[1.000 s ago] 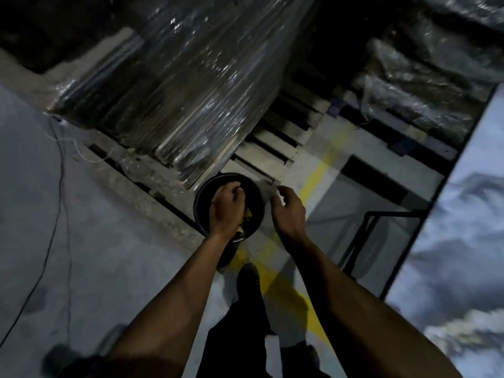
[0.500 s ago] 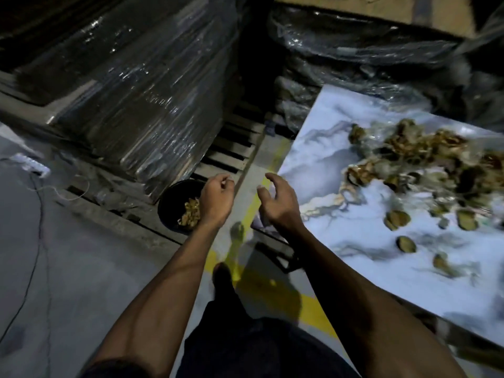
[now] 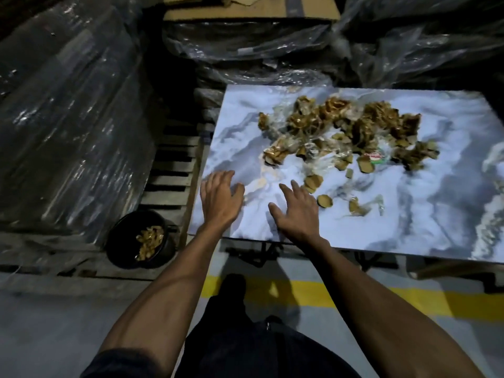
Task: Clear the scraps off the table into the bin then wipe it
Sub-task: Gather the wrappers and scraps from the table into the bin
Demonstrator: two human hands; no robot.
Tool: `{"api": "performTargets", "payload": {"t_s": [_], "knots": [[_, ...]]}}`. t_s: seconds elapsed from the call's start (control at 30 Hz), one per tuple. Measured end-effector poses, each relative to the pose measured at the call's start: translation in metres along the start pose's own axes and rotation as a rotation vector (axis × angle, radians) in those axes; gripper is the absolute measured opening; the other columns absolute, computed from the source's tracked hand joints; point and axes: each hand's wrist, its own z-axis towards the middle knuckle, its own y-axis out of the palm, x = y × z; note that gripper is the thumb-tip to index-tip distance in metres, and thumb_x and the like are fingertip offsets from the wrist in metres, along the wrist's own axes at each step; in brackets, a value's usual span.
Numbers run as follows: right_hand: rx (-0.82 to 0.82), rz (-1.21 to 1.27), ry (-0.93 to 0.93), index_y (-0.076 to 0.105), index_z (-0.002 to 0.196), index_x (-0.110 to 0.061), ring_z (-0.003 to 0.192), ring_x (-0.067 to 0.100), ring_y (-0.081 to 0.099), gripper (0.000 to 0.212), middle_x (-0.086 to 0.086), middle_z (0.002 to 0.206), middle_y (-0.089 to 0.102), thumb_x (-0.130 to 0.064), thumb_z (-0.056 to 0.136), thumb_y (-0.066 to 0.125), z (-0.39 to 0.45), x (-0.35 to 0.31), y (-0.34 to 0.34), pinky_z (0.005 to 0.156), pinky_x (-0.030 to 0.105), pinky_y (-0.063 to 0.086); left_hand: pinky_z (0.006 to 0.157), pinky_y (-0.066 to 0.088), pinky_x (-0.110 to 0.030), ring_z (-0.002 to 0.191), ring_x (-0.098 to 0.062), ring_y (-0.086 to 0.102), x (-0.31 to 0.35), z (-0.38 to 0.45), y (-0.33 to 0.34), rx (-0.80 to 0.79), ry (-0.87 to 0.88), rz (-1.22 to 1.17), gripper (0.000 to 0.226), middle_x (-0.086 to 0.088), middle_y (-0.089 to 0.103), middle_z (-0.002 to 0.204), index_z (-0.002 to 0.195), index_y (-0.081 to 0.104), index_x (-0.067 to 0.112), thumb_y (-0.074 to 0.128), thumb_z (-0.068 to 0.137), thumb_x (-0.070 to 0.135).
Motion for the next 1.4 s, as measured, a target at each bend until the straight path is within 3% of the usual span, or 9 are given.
{"api": "performTargets", "payload": {"t_s": [0.27,0.53,0.73,0.87,0.93,1.03,1.1,1.23,1.4], "knots": [[0.521,0.145,0.481,0.040,0.146,-0.014,0.146,0.032,0.023,0.067,0.017,0.159,0.022,-0.038,0.088,0.062,0.009,0.067,-0.018,0.115,0.050,0.027,0.119,0.015,-0.042,0.147,-0.026,0.019,0.008,0.058,0.065,-0.272,0.081,-0.060,0.067,-0.008,0.026,0.158,0.149,0.032,0.016,0.043,0.090,0.046],[0.628,0.244,0.830,0.033,0.149,-0.009,0.147,0.032,0.019,0.066,0.018,0.160,0.020,-0.032,0.093,0.059,0.056,0.087,-0.011,0.118,0.044,0.016,0.119,0.009,-0.036,0.149,-0.024,0.009,0.030,0.119,0.102,-0.413,0.173,-0.027,0.080,-0.007,0.014,0.162,0.153,0.019,0.017,0.039,0.080,0.042],[0.531,0.187,0.804,0.026,0.152,-0.008,0.149,0.029,0.014,0.067,0.016,0.160,0.020,-0.036,0.097,0.050,0.114,0.055,0.007,0.121,0.043,0.009,0.120,0.003,-0.036,0.149,-0.023,0.011,0.049,0.139,0.123,-0.500,0.299,0.093,0.079,-0.008,0.021,0.160,0.153,0.020,0.016,0.038,0.080,0.041],[0.441,0.250,0.729,0.018,0.155,-0.017,0.150,0.023,0.008,0.071,0.005,0.163,0.014,-0.041,0.096,0.051,0.136,0.050,0.001,0.119,0.040,0.002,0.119,0.012,-0.043,0.144,-0.023,0.026,0.057,0.147,0.123,-0.472,0.433,0.075,0.078,-0.005,0.038,0.152,0.143,0.041,0.020,0.041,0.068,0.040],[0.503,0.258,0.700,0.028,0.152,-0.021,0.148,0.023,0.015,0.068,0.003,0.161,0.020,-0.044,0.093,0.053,0.137,0.052,-0.010,0.118,0.042,0.008,0.106,0.031,-0.044,0.123,-0.030,0.048,0.055,0.155,0.120,-0.308,0.435,-0.022,0.061,-0.011,0.054,0.132,0.122,0.060,0.016,0.041,0.069,0.039],[0.666,0.294,0.688,0.054,0.134,-0.018,0.135,0.028,0.035,0.058,0.008,0.145,0.043,-0.049,0.085,0.047,0.131,0.061,-0.027,0.110,0.043,0.024,0.091,0.036,-0.040,0.101,-0.030,0.050,0.058,0.169,0.114,-0.169,0.272,-0.215,0.038,-0.011,0.053,0.109,0.098,0.057,0.012,0.045,0.071,0.035],[0.703,0.325,0.685,0.059,0.126,-0.018,0.129,0.028,0.040,0.054,0.008,0.136,0.048,-0.049,0.084,0.045,0.127,0.070,-0.034,0.106,0.043,0.028,0.092,0.036,-0.040,0.104,-0.029,0.047,0.065,0.178,0.112,-0.114,0.177,-0.310,0.041,-0.010,0.049,0.111,0.103,0.052,0.011,0.047,0.071,0.036],[0.688,0.330,0.698,0.060,0.122,-0.017,0.126,0.030,0.041,0.050,0.009,0.133,0.050,-0.046,0.084,0.045,0.128,0.091,-0.044,0.101,0.040,0.028,0.114,0.021,-0.038,0.143,-0.026,0.023,0.079,0.209,0.122,-0.065,0.055,-0.322,0.069,-0.013,0.023,0.156,0.147,0.030,0.014,0.049,0.085,0.039],[0.675,0.309,0.565,0.062,0.118,-0.014,0.117,0.032,0.047,0.041,0.012,0.123,0.054,-0.037,0.085,0.051,0.149,0.124,-0.063,0.098,0.039,0.032,0.120,0.009,-0.045,0.150,-0.022,0.003,0.086,0.248,0.141,-0.243,-0.078,-0.285,0.070,-0.003,0.005,0.163,0.153,0.011,0.033,0.044,0.095,0.052]]}}
